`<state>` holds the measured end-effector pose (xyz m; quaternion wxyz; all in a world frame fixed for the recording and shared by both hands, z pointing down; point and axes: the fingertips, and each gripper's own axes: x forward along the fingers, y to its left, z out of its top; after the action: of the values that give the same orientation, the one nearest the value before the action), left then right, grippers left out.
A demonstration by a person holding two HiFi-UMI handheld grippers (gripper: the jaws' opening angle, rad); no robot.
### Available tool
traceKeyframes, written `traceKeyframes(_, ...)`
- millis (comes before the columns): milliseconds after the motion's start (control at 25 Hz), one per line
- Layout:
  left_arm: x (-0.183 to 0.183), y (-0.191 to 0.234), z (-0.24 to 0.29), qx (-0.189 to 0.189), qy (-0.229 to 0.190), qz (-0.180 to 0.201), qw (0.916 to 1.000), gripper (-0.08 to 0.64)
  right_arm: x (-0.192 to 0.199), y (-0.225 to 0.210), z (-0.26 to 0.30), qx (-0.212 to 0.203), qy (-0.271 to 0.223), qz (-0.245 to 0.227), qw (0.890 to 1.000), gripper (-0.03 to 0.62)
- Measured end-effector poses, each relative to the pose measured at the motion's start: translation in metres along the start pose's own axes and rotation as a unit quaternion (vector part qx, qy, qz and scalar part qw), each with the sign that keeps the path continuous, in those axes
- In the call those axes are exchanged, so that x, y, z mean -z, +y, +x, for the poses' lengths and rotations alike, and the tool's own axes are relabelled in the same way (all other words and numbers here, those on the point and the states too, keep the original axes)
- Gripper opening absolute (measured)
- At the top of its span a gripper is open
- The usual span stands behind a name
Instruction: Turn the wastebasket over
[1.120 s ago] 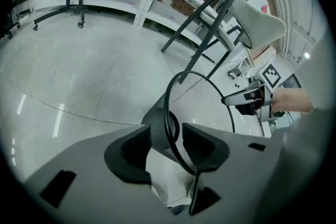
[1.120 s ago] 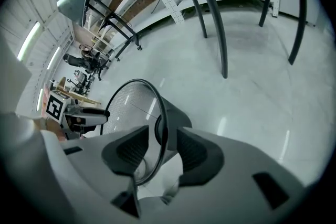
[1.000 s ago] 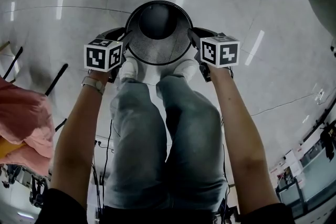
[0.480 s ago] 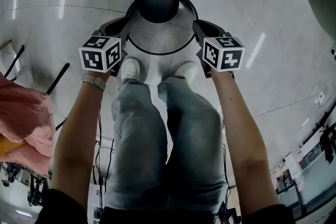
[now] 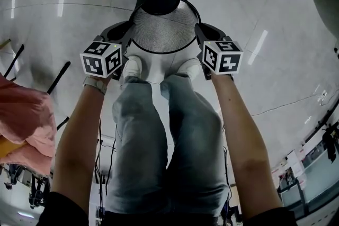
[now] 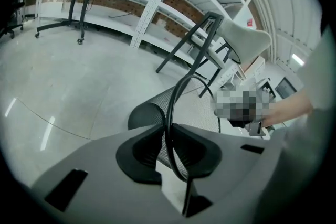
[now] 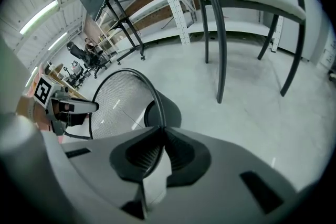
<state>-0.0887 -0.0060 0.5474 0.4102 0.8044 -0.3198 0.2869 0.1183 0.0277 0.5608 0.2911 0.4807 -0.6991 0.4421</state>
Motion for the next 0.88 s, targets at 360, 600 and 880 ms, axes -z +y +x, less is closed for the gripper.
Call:
traceKeyframes(360,0.073,-0.027,-0.028,0.051,0.109,0.043,0.9918,0.123,0.08,-0.015,-0.011,0.046,0.062,0.008,0.997,0.041)
traceKeyframes(600,0.068,-0.06,-0.025,0.074,0.108,0.083,0.9879,0.123,0.127,-0.018,-0.012,0.06,0.098,0.008,0.993,0.045)
traceKeyframes(880,0.095,-0.093,-0.002,0.108,0.168,0.11,0.9736,0.156,0.17,-0.011,-0.007,0.056,0.138,0.049,0.988,0.046)
